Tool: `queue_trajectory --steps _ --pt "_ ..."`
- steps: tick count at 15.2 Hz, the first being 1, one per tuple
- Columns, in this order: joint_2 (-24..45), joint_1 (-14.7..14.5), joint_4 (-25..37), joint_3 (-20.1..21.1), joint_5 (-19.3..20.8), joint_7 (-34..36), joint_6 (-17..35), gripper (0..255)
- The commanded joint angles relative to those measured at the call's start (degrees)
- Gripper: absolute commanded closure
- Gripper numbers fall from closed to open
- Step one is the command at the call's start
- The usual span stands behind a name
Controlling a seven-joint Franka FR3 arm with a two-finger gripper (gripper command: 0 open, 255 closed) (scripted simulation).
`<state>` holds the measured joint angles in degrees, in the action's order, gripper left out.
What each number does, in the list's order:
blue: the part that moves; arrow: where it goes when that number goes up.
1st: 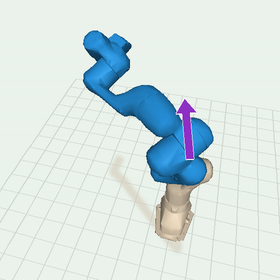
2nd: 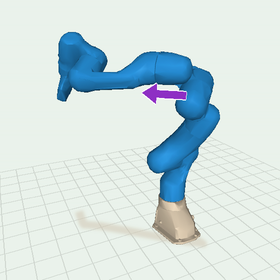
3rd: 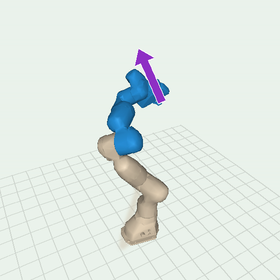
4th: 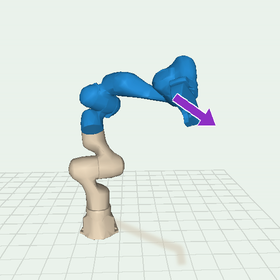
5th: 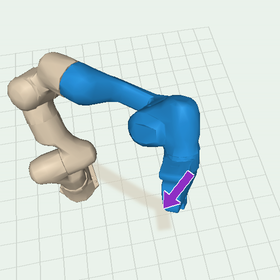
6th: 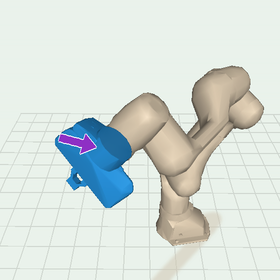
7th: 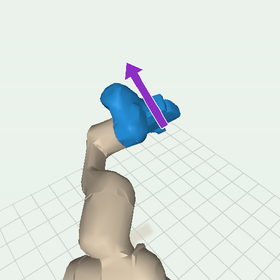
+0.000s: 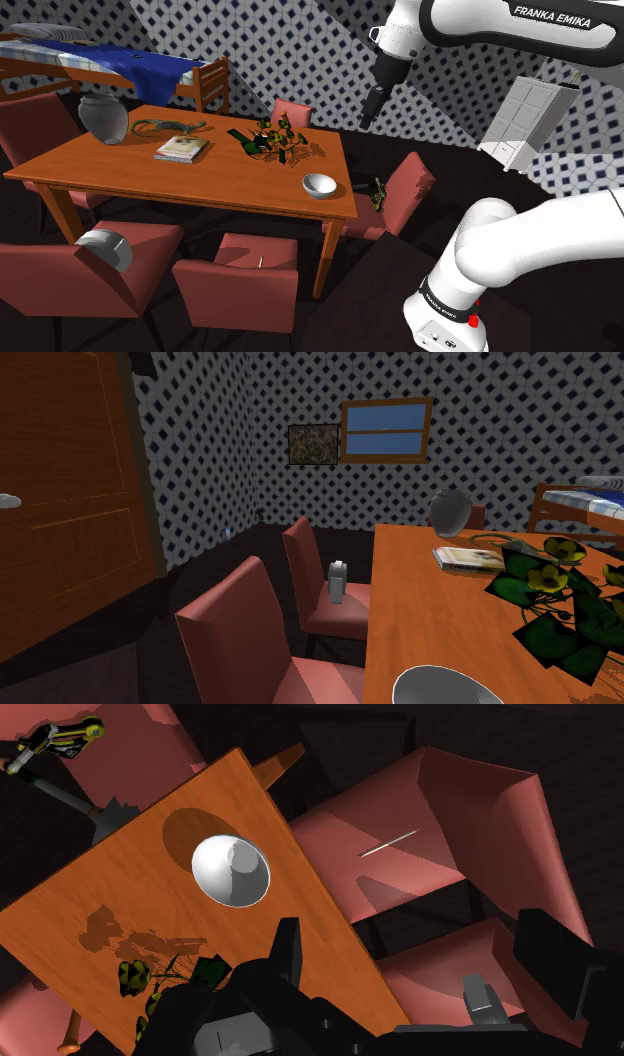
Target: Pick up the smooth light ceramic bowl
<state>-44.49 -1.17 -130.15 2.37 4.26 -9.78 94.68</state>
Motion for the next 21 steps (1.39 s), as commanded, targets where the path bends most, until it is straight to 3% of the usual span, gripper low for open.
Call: queue_trajectory --steps 1,11,21 --pt "0.0 0.0 0.0 0.0 0.0 0.0 0.0 0" --pt "9.65 1.55 -9.68 -3.38 4.55 -3.86 18.74 0" --pt "26.83 3.98 -11.47 -6.44 9.59 -6.24 37.42 0"
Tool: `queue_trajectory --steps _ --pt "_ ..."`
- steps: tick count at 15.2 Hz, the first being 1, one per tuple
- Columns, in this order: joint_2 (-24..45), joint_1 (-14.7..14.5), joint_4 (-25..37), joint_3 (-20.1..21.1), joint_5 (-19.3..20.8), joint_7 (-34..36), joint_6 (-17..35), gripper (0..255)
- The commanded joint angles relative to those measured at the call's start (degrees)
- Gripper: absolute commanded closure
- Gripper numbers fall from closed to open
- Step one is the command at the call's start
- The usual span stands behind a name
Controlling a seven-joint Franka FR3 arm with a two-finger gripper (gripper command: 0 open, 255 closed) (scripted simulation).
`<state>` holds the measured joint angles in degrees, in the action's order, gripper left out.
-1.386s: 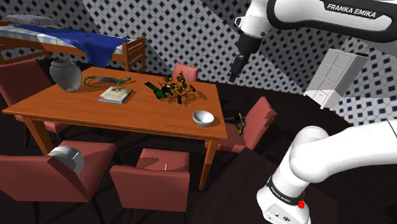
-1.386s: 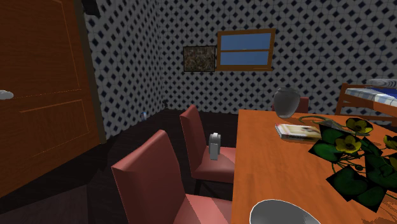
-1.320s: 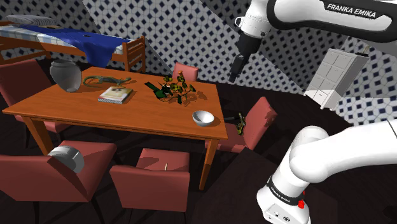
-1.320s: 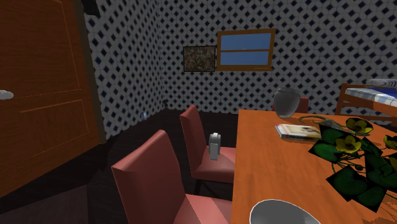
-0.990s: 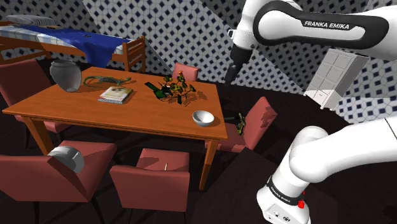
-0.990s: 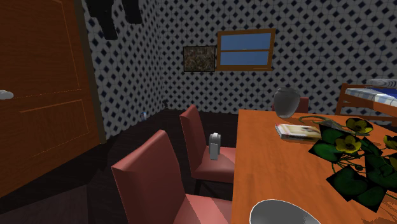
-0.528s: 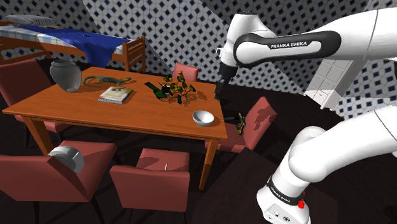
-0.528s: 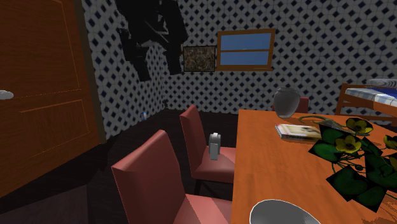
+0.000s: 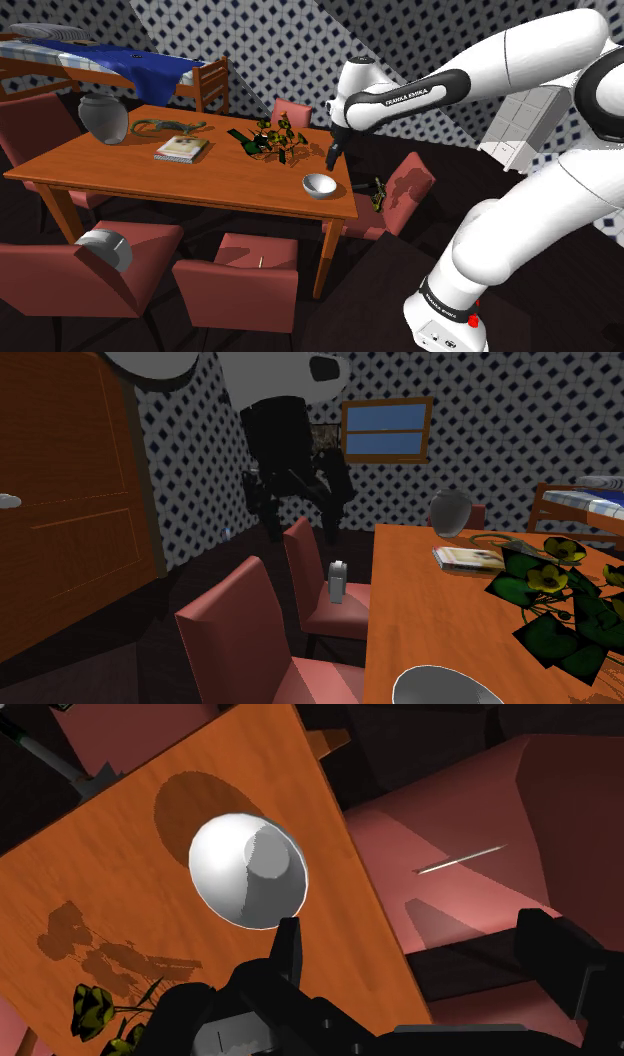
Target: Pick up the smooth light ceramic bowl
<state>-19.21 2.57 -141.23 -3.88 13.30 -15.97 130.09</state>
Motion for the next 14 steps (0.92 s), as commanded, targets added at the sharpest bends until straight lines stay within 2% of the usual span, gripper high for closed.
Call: queue_trajectory --steps 1,7,14 --pt "3.59 0.49 -0.11 -0.46 1.08 -0.2 3.75 0" --pt "16.49 2.04 3.33 -1.91 4.2 -0.72 13.16 0" --pt "32.24 3.51 10.89 -3.48 7.31 -1.06 21.4 0"
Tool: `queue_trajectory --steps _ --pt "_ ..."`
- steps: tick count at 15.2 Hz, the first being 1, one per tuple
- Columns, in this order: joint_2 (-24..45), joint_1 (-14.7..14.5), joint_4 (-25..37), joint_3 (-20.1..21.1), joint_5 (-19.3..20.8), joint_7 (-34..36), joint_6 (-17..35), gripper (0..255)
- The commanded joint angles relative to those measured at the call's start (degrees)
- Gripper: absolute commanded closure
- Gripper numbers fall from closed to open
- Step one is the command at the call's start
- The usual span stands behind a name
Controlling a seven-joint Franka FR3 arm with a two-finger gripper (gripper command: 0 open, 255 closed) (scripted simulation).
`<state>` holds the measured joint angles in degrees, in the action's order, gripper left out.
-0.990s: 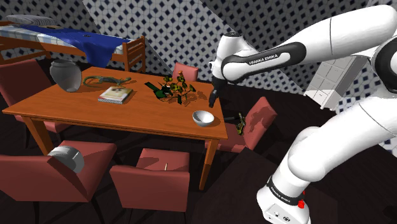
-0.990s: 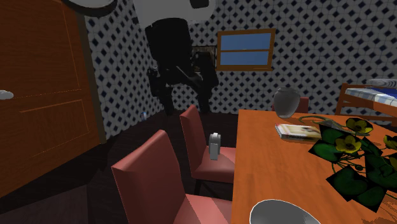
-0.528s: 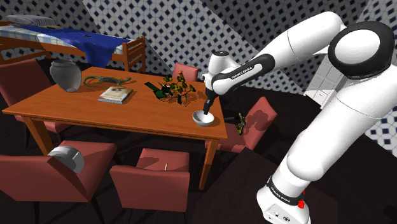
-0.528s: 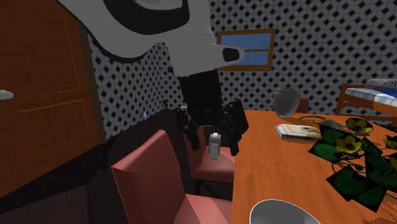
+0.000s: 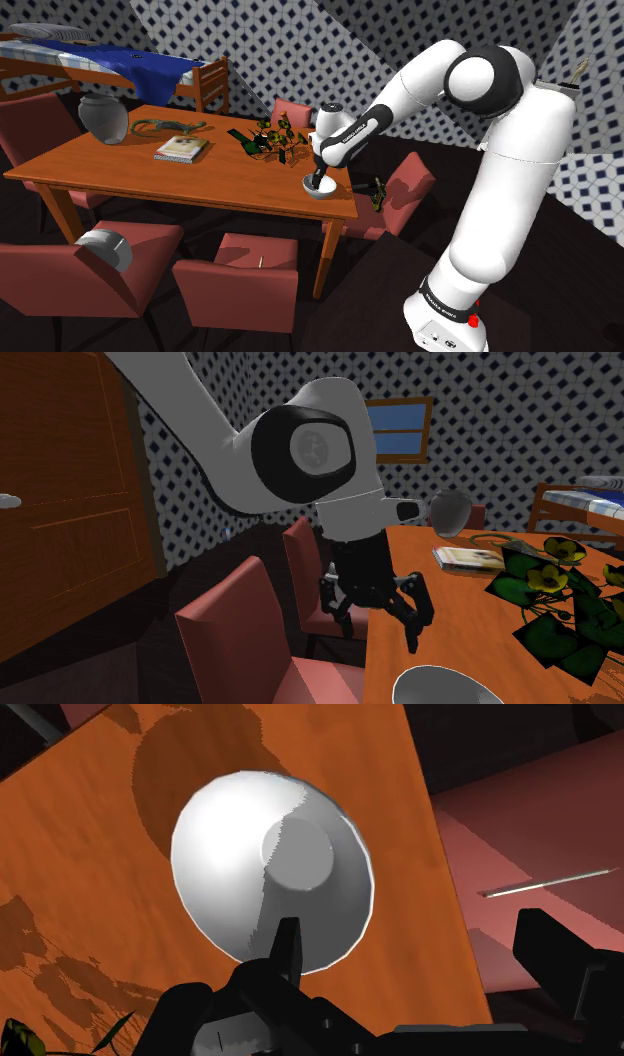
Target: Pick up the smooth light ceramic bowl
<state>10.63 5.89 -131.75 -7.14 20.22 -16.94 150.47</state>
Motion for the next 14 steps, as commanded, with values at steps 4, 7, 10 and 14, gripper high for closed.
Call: queue_trajectory --steps 4,7,10,14 --pt "9.03 0.61 5.2 -0.86 1.37 -0.08 3.91 0" --pt "11.06 0.44 5.36 -1.2 1.98 0.79 5.76 0" --pt "13.16 0.21 5.63 -1.59 2.55 1.65 7.56 0" --pt "13.47 0.11 5.7 -1.65 2.64 1.84 7.77 255"
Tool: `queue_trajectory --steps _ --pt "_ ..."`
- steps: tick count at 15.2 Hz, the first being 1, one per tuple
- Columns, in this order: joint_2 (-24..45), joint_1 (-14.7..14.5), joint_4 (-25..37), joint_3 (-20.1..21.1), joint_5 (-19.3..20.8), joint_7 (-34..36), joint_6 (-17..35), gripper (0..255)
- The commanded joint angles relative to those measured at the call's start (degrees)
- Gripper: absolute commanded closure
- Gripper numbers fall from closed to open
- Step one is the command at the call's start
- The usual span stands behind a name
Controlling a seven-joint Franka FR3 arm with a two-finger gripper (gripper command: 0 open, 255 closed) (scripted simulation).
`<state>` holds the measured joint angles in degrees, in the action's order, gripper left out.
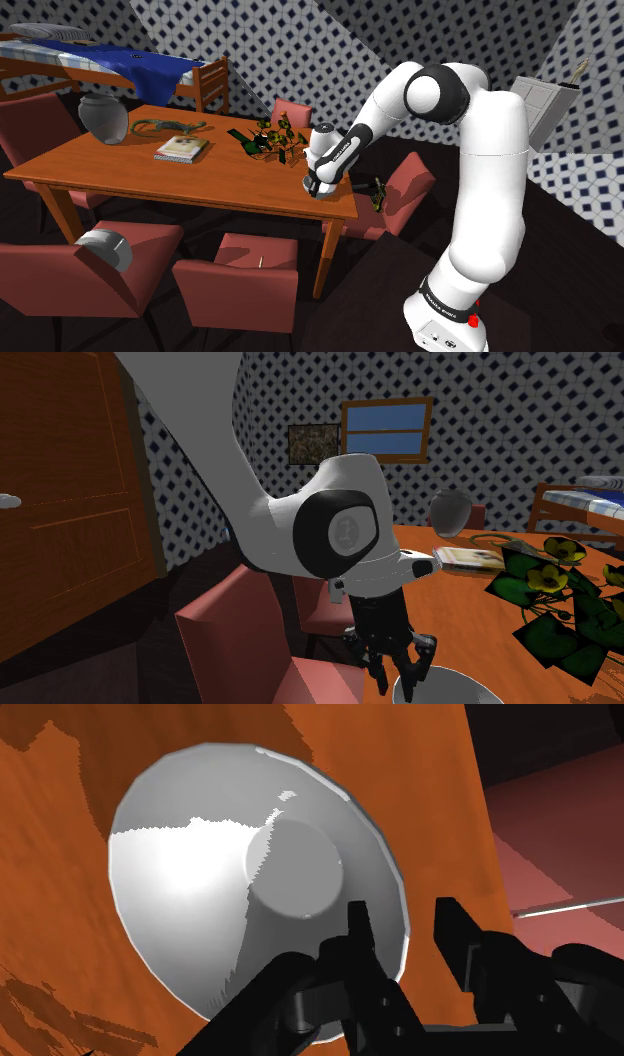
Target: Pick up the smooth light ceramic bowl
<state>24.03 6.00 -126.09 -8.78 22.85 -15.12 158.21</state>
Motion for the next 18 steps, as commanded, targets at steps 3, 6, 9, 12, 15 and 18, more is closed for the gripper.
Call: queue_trajectory --steps 3,6,9,12,15,18 --pt "0.05 -0.02 0.02 -0.01 0.01 0.04 0.03 255" --pt "0.05 -0.02 0.02 -0.01 0.01 0.03 0.04 255" --pt "-0.55 0.13 -0.08 0.11 -0.15 -0.28 -0.43 255" --pt "-2.64 0.37 -0.33 0.51 -0.72 -1.13 -2.24 255" --pt "-4.66 0.56 -0.47 0.87 -1.32 -1.99 -4.1 255" --pt "-6.61 0.71 -0.49 1.2 -1.94 -2.84 -5.99 255"
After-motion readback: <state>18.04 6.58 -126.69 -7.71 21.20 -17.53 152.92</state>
